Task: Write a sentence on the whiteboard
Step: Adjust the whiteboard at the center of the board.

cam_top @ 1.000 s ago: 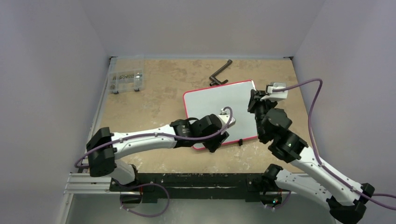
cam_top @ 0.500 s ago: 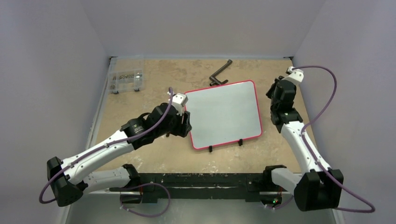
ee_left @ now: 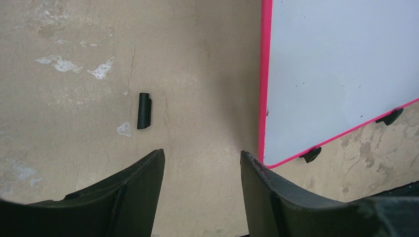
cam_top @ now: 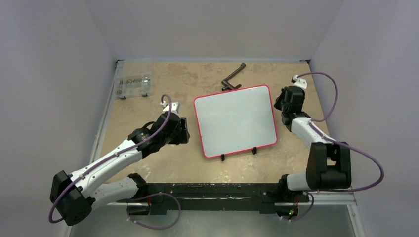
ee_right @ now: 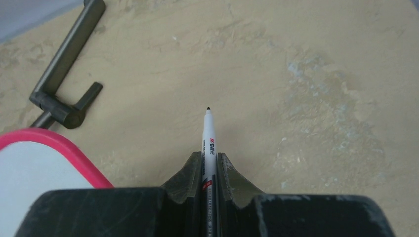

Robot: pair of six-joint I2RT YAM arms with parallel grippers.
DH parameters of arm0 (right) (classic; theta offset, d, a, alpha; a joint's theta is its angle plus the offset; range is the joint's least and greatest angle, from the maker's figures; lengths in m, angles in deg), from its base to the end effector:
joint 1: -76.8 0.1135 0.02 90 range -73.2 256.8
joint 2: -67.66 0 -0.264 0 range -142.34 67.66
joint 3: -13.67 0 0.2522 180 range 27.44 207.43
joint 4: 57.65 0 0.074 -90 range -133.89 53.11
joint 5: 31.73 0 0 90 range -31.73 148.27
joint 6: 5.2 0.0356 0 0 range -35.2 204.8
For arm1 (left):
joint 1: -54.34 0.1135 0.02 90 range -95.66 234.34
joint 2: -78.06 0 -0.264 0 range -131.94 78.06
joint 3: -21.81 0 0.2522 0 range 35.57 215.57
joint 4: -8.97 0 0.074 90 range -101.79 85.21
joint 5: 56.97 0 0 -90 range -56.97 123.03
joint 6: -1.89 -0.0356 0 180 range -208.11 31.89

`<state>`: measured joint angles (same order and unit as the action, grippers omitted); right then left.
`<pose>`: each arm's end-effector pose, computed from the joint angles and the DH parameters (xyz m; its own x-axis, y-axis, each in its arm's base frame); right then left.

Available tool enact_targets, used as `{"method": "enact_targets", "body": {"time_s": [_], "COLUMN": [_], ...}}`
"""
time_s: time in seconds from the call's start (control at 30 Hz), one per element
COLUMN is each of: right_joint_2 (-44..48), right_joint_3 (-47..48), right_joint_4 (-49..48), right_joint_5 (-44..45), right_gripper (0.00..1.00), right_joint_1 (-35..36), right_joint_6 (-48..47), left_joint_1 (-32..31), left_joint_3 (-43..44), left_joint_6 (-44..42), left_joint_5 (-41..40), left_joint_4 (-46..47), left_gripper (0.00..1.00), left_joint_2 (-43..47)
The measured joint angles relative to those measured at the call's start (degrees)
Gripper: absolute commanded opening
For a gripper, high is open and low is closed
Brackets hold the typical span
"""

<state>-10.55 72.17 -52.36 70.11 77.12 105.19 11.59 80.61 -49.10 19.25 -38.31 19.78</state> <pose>0.3022 -0.0056 0.2409 -0.3332 0.3391 -0.8797 0.3164 0.9192 0.2345 0.1583 -0.1348 0.2613 -0.7552 -0.1344 -0.6415 0.0824 0.9515 -0.2964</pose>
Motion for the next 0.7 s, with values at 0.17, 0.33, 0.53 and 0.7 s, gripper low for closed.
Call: {"method": "enact_targets", "body": {"time_s": [0.17,0.33,0.53,0.7], "right_joint_2": [-4.70,-5.90,-5.81,-4.83], "right_joint_3": [-2.67,-2.71,-2.91,-4.83], "right_joint_4": [-3.32,-4.83,-7.08,-7.98], "right_joint_5": [-5.73,-9.55,-13.14,-16.26], "right_gripper": [0.00,0.00,0.00,0.00], "right_joint_1": [-0.04,-0.37,-0.39,-0.44], "right_joint_6": [-0.57,-1.66,-2.21,-1.31], "left_joint_1": [1.68,2.97,4.24,5.01], "left_joint_3": [-1.81,-3.91,-5.09,-6.51], "left_joint_6": [0.87,0.96,0.96,1.18], "left_joint_5": [0.39,1.64,3.21,5.16], "left_joint_4": [2.84,5.31,8.66,12.70], "left_gripper": [0.57,0.57,0.57,0.57], "left_joint_2": [-0.28,-2.05,-4.33,-6.88]}}
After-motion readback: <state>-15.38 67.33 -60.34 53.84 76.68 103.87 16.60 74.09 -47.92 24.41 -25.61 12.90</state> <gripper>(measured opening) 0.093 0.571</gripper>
